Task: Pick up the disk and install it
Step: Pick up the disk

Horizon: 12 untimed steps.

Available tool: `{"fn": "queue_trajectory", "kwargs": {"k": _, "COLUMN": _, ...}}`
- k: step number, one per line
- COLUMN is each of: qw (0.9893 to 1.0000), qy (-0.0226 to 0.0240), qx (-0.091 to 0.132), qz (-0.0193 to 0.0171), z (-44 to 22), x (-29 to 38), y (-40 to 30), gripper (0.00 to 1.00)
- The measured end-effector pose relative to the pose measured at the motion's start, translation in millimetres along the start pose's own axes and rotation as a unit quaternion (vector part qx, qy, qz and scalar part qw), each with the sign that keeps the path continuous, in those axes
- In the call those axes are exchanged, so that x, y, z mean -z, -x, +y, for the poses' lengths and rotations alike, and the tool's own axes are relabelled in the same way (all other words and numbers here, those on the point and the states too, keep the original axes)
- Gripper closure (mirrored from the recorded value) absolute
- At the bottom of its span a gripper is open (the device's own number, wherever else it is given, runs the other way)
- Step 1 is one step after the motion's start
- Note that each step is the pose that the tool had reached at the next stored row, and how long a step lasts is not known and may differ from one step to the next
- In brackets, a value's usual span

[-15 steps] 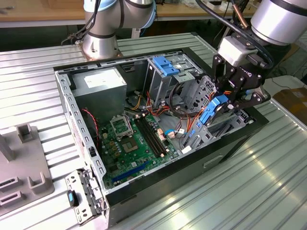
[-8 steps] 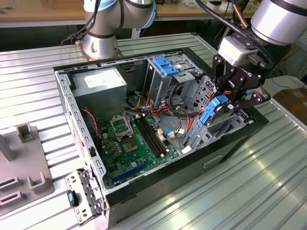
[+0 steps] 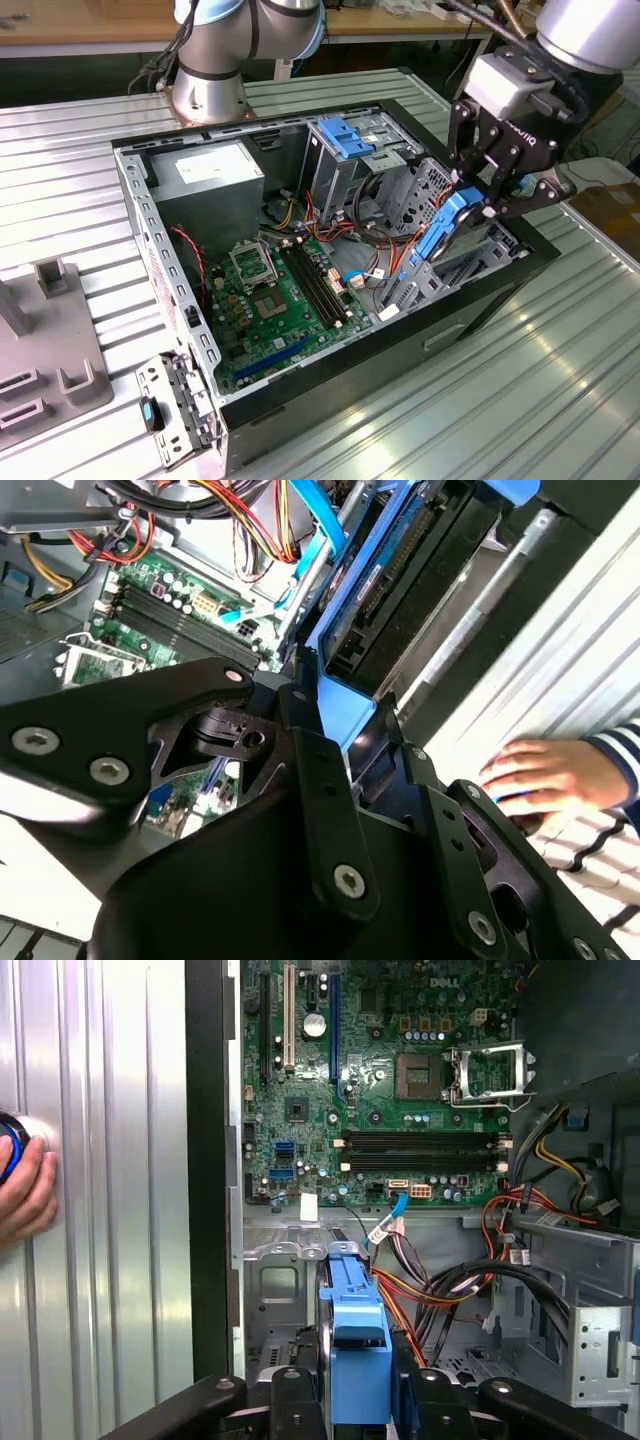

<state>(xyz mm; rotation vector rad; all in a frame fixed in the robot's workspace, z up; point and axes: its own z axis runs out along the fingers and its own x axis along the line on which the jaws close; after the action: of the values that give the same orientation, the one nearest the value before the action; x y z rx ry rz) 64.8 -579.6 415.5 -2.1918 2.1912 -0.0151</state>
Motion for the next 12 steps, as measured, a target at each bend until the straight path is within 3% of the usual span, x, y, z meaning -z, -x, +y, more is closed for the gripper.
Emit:
{"fn": "queue_trajectory", "kwargs": {"k": 2, "qw": 1.0000, "qy": -0.0007, "qx": 0.000, "qz": -0.0001, "z": -0.8, "x": 21.4, "y": 0.5, "gripper": 0.64}}
{"fn": "queue_trajectory", "kwargs": {"k": 4, "qw": 1.0000, "qy": -0.0014, "qx": 0.000, "qz": -0.0001, "z": -1.3, "x": 36.2, "y": 0.8, "gripper": 0.64}}
{"fn": "queue_trajectory", "kwargs": {"k": 8, "qw": 1.0000, "qy": -0.0040, "qx": 0.000, "qz": -0.0002, "z": -2.1, "x": 59.4, "y": 1.3, "gripper": 0.64}}
{"fn": "queue_trajectory", "kwargs": {"k": 12, "qw": 1.0000, "qy": -0.0085, "qx": 0.000, "qz": -0.0002, "z": -3.1, "x": 88.2, "y": 2.0, "gripper": 0.64}}
